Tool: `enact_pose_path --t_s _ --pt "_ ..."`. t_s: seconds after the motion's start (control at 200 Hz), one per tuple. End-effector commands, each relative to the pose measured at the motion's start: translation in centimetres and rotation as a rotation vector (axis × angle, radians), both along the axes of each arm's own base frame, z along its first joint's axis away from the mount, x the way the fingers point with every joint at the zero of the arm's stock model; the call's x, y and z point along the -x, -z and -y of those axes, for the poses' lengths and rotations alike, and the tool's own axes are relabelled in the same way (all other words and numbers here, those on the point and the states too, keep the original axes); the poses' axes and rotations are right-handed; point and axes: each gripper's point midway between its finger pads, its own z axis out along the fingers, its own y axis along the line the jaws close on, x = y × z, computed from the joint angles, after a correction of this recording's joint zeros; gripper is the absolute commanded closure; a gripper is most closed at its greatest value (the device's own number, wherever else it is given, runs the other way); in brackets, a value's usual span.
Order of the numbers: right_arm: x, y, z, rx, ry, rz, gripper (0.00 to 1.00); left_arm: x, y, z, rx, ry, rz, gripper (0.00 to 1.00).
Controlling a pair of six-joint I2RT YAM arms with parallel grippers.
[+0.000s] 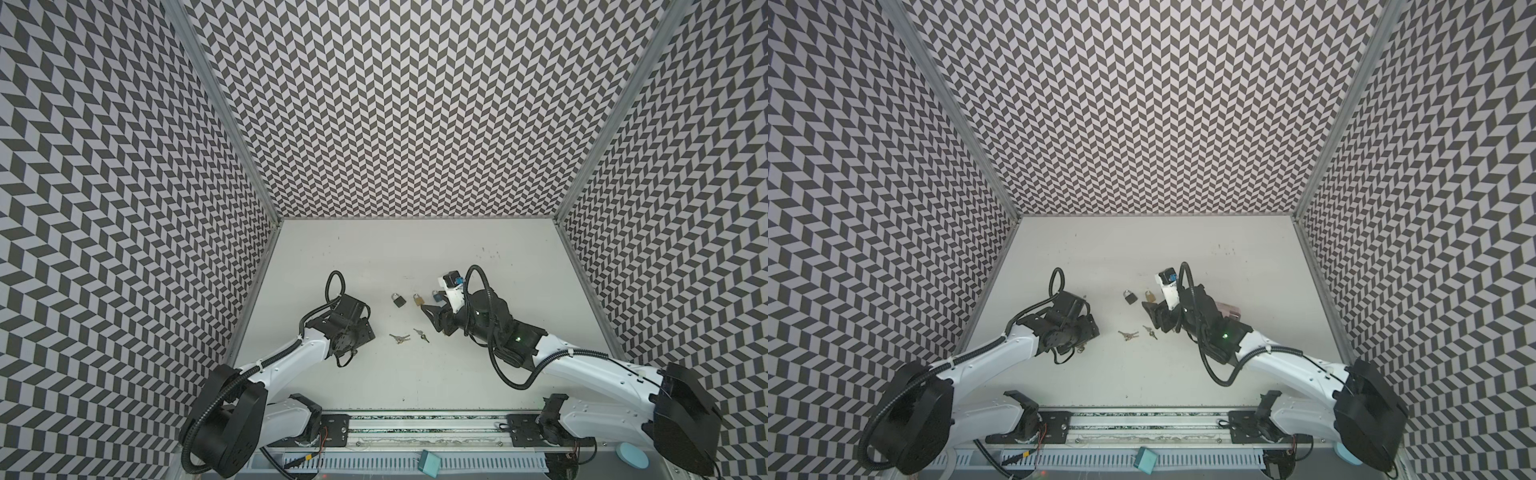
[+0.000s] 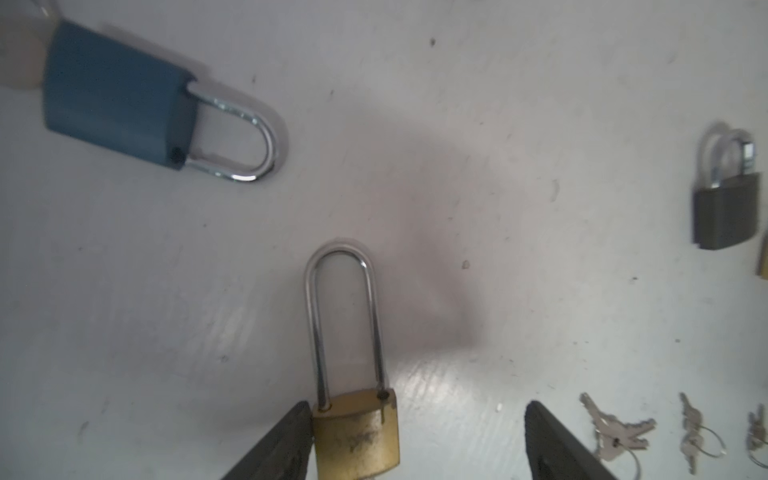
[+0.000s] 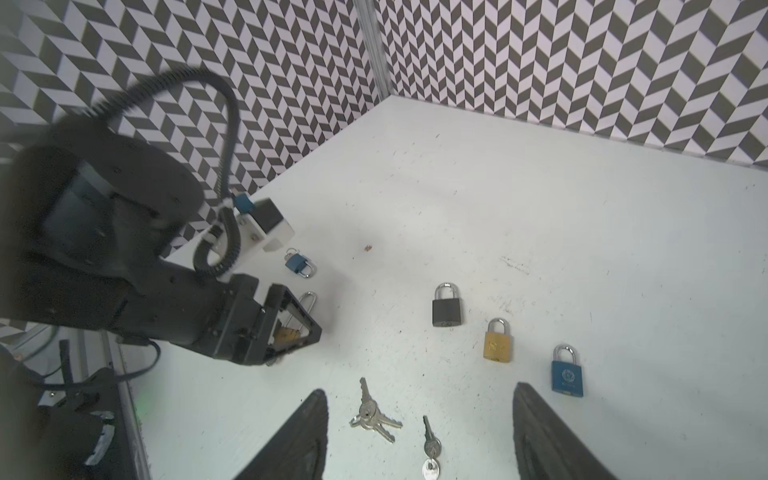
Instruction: Lock with the key
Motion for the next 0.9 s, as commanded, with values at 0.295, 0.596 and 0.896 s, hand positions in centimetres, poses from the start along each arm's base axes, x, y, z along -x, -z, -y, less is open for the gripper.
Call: enact_pose_path --t_s 0.295,0.596,0.896 --pt "6.3 2.5 -10.3 0.047 -0.180 -0.018 0.34 -5.1 -10.6 -6.2 0.216 -0.133 0.367 0.16" --pt "6.5 8.9 -19.2 0.148 -0.126 -0.126 0.33 -6.5 -14.4 -14.1 0.174 -0.312 0.428 0.12" --pt "2.9 14.0 -21.0 0.324 -0.018 -0.100 0.33 -6.3 -14.4 -13.7 0.198 -0.296 0.450 0.13"
